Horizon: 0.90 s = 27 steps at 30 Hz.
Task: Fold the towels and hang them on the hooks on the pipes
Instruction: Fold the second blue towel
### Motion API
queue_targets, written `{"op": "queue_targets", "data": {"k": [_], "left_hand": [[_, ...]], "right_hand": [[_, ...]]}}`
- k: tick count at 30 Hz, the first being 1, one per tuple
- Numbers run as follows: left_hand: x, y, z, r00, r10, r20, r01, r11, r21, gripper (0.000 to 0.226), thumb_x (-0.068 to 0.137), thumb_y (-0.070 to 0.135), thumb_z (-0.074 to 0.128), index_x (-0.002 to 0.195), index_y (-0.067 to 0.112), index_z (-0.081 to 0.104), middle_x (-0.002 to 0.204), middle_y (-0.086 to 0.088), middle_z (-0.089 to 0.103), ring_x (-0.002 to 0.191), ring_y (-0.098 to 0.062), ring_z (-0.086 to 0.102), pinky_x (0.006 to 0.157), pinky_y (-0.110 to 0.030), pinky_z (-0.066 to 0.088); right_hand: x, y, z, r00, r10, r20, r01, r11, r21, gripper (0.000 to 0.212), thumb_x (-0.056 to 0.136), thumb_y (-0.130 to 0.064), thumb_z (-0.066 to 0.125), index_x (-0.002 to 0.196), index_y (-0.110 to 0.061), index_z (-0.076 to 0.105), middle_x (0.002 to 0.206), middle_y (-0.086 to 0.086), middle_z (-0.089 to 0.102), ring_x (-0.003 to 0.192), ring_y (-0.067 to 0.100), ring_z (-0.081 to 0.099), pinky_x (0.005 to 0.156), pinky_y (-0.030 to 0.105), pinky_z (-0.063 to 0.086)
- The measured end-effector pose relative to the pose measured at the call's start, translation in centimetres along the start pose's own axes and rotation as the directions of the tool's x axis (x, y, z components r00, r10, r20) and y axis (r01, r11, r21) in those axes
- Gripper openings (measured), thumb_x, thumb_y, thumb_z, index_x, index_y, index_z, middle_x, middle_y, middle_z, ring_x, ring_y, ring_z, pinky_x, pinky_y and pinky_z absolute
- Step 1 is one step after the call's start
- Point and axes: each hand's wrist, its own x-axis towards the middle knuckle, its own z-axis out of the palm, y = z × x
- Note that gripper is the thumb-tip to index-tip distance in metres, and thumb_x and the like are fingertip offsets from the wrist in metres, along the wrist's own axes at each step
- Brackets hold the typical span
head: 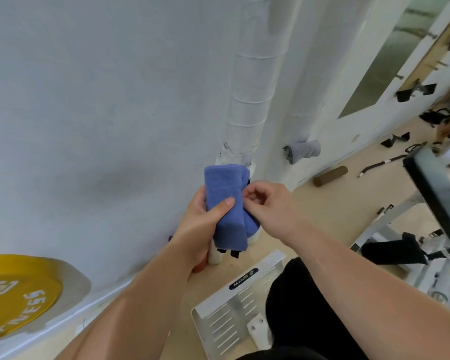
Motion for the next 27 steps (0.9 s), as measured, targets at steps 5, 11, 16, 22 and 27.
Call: {"op": "queue_targets", "data": {"k": [5,11,16,22,27], "left_hand": [[1.8,0.8,0.4,0.982,0.119,-0.144,-0.073,0.955,0.287,0.037,0.087,0.015,0.079,0.120,0.022,0.063,0.106,0.003,0.077,0.097,-0.016,0.075,0.083,-0.035,0.060],[5.6,2.6,4.0,0.990,0.109,0.093,-0.143,0.761,0.633,0.045,0.072,0.024,0.087,0.110,0.033,0.064,0.097,0.006,0.075,0.086,-0.011,0.073,0.081,-0.037,0.061],[12.5,2.8,10.7,0.985,0.162,0.056,-0.158,0.729,0.667,0.059,0.067,0.030,0.091,0.111,0.040,0.055,0.097,-0.004,0.073,0.085,-0.021,0.074,0.080,-0.046,0.062],[22.2,-0.5,23.5,0.938,0.339,0.073,-0.309,0.720,0.622,0.074,0.087,0.017,0.079,0.136,0.057,0.041,0.108,0.012,0.068,0.100,-0.009,0.070,0.086,-0.027,0.058],[28.6,-0.4,35.4,0.838,0.539,-0.080,-0.388,0.693,0.607,0.049,0.093,0.005,0.069,0.118,0.045,0.057,0.111,0.012,0.067,0.102,-0.017,0.068,0.086,-0.030,0.058]], "right_hand": [[1.3,0.0,-1.1,0.998,0.042,-0.048,-0.039,0.998,0.057,0.012,0.087,-0.007,0.066,0.089,-0.016,0.073,0.079,0.007,0.073,0.068,0.016,0.066,0.071,0.033,0.056],[6.6,-1.1,-8.1,0.914,-0.212,0.346,0.270,0.954,-0.128,0.064,0.085,-0.035,0.079,0.137,-0.050,0.046,0.129,-0.016,0.060,0.121,0.000,0.056,0.100,0.017,0.046],[12.8,3.0,-16.0,0.876,-0.351,0.329,0.397,0.914,-0.083,0.037,0.092,-0.017,0.071,0.124,-0.033,0.060,0.111,-0.019,0.065,0.105,0.003,0.063,0.090,0.015,0.047],[21.4,10.5,-30.8,0.892,-0.441,0.098,0.429,0.895,0.124,0.017,0.096,-0.005,0.061,0.099,-0.022,0.065,0.100,-0.019,0.068,0.099,0.000,0.062,0.086,0.011,0.045],[27.5,13.4,-41.7,0.894,-0.441,0.074,0.399,0.862,0.314,0.017,0.100,-0.007,0.055,0.099,-0.021,0.065,0.100,-0.017,0.068,0.099,0.001,0.064,0.083,0.013,0.047]]}}
